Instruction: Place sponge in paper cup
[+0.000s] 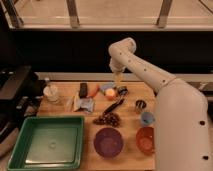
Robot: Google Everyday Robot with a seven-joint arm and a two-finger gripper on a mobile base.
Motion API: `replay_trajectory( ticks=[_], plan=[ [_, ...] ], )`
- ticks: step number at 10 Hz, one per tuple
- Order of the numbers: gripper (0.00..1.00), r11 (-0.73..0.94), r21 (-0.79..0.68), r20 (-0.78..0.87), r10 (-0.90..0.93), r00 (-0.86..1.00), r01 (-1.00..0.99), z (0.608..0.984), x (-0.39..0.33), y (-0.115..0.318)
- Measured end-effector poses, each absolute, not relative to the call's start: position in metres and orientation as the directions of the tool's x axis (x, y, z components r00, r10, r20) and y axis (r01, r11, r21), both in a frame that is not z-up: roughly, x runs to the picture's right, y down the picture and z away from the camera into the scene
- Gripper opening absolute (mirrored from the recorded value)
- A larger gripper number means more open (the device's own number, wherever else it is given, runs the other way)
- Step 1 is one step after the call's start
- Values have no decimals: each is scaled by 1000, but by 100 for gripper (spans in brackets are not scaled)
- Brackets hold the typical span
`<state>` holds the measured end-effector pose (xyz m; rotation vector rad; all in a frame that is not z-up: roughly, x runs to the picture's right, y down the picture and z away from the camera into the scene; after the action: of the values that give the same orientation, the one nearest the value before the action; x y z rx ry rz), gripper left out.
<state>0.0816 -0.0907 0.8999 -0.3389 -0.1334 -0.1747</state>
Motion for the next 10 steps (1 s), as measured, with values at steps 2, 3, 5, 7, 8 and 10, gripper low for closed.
replay_trajectory(
  ticks=[2, 3, 5, 7, 8, 10],
  plan=[
    [80, 934, -305, 160, -144, 977, 187, 921, 89, -88],
    [80, 934, -304, 158, -144, 977, 186, 929, 93, -86],
    [80, 933, -301, 162, -151, 975, 195, 955, 96, -82],
    [80, 931, -294, 173, -169, 970, 215, 968, 95, -83],
    [80, 930, -284, 185, -184, 965, 232, 977, 92, -85],
    [80, 930, -270, 204, -198, 959, 249, 985, 89, -88]
  ],
)
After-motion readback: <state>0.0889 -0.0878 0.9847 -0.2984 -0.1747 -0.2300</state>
